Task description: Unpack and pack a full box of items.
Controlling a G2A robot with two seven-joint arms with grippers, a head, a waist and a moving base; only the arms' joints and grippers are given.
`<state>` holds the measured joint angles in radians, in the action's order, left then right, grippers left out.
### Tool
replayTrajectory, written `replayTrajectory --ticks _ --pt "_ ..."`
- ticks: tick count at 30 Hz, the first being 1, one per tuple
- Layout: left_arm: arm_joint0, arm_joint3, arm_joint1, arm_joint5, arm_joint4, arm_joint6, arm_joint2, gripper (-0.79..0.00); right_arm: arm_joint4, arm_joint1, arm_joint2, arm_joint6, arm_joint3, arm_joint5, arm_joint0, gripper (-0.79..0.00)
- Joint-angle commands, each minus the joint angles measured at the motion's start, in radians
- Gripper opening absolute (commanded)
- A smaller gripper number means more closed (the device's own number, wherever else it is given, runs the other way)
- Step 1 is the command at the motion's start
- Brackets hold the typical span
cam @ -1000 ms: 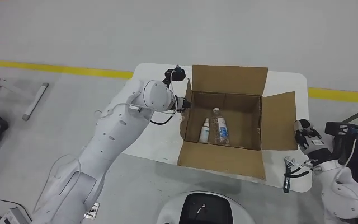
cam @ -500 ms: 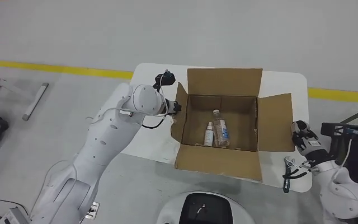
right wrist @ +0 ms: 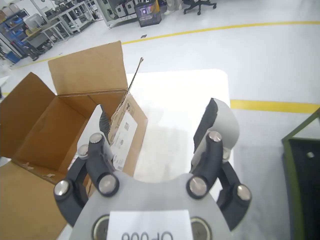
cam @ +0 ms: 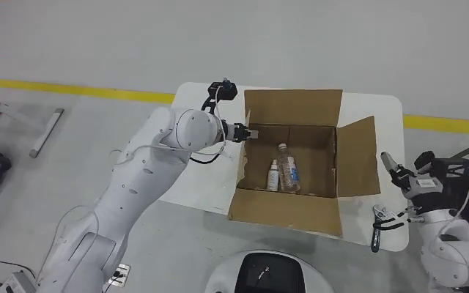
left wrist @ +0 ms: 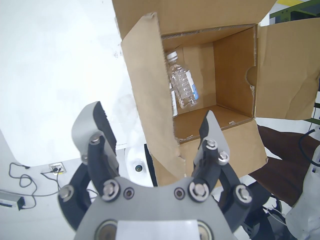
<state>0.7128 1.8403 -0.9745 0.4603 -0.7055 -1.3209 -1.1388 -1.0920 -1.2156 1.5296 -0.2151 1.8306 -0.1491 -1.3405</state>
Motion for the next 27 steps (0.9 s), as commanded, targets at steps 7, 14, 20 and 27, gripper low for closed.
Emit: replayTrajectory --ticks 7,14,20,27 --pt "-0.012 0.053 -0.008 0.0 -0.072 0.068 0.038 0.0 -0.224 -0.004 -0.004 0.217 0.014 0.149 -0.037 -0.785" --pt "-0.02 0.069 -0.009 0.016 -0.129 0.061 0.037 0.0 -0.318 -0.008 -0.007 0.335 0.001 0.228 -0.082 -0.785" --pt "-0.02 0.069 -0.009 0.016 -0.129 0.061 0.037 0.0 -0.314 -0.008 -0.006 0.339 -0.001 0.227 -0.086 -0.785" --pt "-0.02 0.069 -0.009 0.016 -0.129 0.061 0.037 0.0 -0.305 -0.009 -0.01 0.316 -0.004 0.214 -0.09 -0.785"
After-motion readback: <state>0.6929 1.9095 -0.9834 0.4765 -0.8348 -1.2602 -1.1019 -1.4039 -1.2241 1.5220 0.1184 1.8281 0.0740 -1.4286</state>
